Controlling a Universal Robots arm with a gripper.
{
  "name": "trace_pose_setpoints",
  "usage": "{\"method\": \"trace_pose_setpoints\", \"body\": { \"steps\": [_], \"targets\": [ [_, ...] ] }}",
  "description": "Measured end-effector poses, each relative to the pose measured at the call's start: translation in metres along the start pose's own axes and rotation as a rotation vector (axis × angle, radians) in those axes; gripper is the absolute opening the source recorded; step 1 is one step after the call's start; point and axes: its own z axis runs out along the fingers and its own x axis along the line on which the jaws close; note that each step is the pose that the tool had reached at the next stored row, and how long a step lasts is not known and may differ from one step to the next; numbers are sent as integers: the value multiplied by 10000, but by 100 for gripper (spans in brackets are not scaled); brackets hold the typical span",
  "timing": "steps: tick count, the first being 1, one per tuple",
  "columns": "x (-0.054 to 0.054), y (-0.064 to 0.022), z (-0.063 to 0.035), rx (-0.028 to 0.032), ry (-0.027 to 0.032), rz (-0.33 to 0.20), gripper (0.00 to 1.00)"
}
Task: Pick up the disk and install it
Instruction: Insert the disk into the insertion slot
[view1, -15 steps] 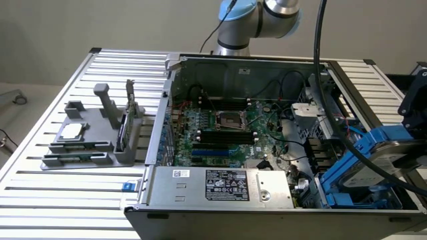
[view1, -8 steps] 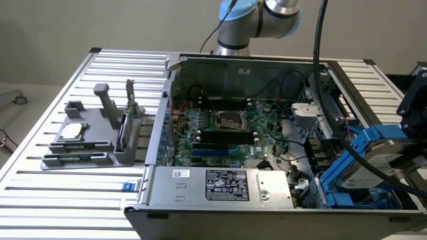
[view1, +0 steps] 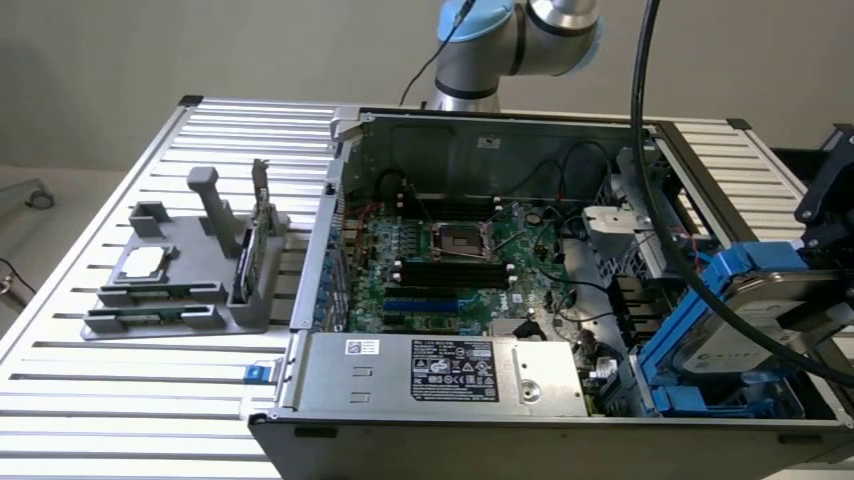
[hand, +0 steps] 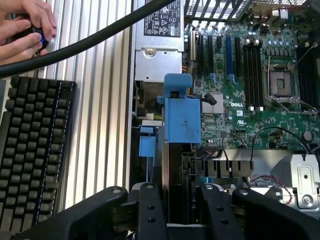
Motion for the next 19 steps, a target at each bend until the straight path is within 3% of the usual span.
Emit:
{"method": "trace_pose_setpoints", "body": {
  "steps": [3, 5, 11, 16, 19],
  "targets": [
    [1, -21, 6, -120, -8, 26, 32],
    [2, -44, 18, -155, -11, 32, 32],
    [7, -83, 89, -216, -11, 38, 32],
    [8, -94, 112, -232, -9, 39, 32],
    [8, -95, 114, -244, -10, 40, 40]
  ]
}}
